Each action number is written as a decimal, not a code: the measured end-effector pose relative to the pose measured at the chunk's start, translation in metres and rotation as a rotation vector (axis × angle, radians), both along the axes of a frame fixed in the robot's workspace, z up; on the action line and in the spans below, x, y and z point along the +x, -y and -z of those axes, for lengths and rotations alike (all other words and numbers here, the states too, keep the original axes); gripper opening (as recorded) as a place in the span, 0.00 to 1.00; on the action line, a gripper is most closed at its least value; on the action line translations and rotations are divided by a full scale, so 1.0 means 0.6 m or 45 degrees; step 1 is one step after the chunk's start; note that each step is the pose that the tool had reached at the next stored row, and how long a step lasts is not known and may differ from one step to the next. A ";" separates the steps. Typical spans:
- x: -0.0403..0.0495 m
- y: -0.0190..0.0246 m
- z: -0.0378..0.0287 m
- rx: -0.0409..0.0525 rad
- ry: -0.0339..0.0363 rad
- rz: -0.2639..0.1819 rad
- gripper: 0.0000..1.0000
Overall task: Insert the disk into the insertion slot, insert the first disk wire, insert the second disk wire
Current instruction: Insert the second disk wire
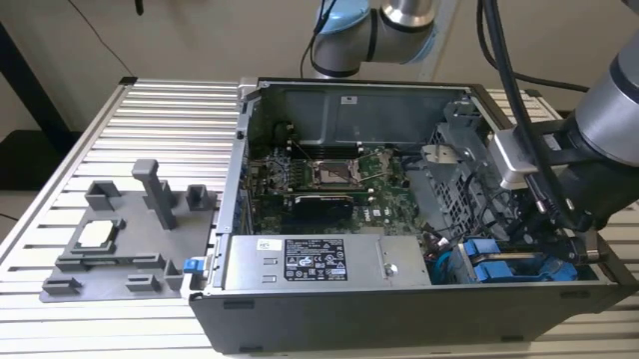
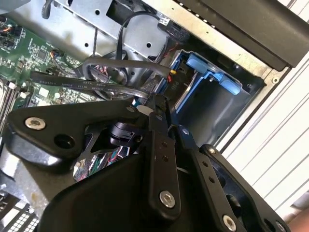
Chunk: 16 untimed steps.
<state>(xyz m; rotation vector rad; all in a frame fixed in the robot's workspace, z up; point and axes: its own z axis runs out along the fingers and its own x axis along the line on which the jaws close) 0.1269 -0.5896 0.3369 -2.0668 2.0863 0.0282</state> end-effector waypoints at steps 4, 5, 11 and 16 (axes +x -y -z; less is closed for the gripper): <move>0.001 0.0016 0.003 0.000 -0.0006 0.001 0.16; 0.001 0.0023 0.004 0.000 -0.0013 0.002 0.17; 0.001 0.0033 0.004 0.000 -0.0055 0.003 0.24; 0.001 0.0034 0.000 0.000 -0.0106 0.003 0.24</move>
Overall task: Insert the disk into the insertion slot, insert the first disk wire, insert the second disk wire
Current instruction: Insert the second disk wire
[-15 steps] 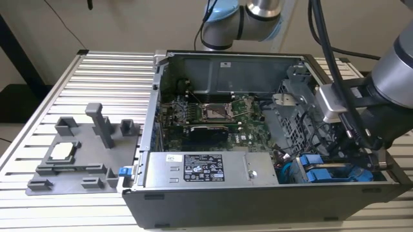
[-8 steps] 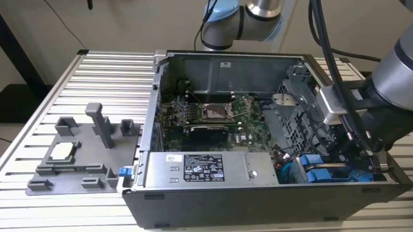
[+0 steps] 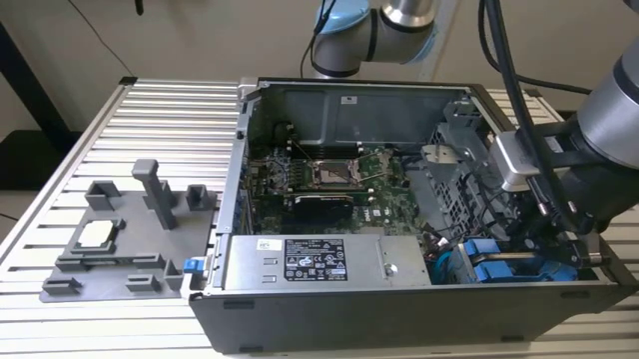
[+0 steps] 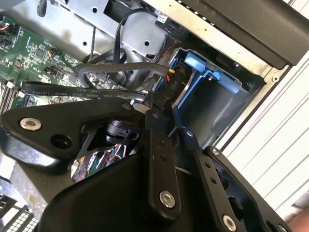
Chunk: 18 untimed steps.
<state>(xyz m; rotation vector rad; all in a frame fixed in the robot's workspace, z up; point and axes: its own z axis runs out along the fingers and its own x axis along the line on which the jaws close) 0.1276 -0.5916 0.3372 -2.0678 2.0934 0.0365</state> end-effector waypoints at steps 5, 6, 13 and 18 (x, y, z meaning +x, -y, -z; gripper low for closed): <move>0.000 -0.0003 -0.002 -0.006 -0.0015 0.000 0.24; 0.000 -0.0003 -0.002 -0.006 -0.0015 0.000 0.24; 0.000 -0.0004 -0.040 -0.006 -0.0069 0.000 0.24; 0.000 -0.0005 -0.048 -0.006 -0.0078 0.000 0.24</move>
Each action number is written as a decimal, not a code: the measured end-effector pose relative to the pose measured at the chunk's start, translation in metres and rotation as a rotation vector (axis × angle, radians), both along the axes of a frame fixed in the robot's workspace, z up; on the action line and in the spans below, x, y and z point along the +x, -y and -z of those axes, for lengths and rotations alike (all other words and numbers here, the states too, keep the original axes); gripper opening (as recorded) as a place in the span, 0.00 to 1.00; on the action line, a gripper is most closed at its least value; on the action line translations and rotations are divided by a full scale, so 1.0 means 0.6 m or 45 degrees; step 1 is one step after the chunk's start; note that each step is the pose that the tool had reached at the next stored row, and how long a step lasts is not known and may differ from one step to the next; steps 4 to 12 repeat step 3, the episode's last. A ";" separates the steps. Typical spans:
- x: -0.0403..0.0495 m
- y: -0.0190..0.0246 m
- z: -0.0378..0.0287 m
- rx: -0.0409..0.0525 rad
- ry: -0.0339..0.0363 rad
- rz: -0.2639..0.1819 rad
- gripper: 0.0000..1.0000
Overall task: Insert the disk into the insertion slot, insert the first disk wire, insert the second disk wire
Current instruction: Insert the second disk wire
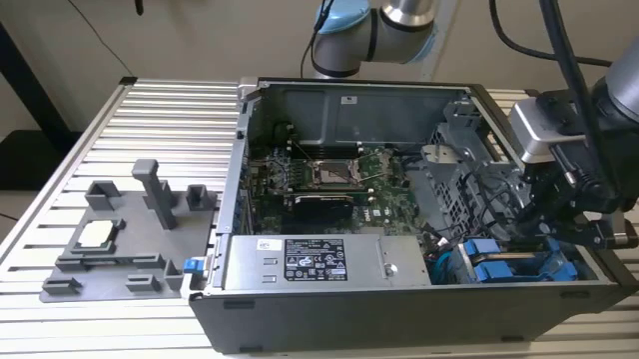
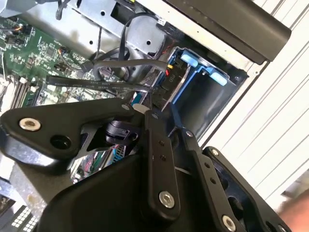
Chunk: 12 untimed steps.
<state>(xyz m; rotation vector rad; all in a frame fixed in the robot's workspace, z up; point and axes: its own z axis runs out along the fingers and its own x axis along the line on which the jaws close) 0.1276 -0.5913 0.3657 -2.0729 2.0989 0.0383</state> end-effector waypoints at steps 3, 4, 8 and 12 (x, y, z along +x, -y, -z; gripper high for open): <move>0.000 0.0000 0.000 0.000 0.0000 0.000 0.24; 0.000 0.0000 0.000 0.000 0.0000 0.000 0.24; 0.000 0.0000 0.000 0.000 0.0000 0.000 0.24; 0.000 0.0000 0.000 0.000 0.0000 0.000 0.24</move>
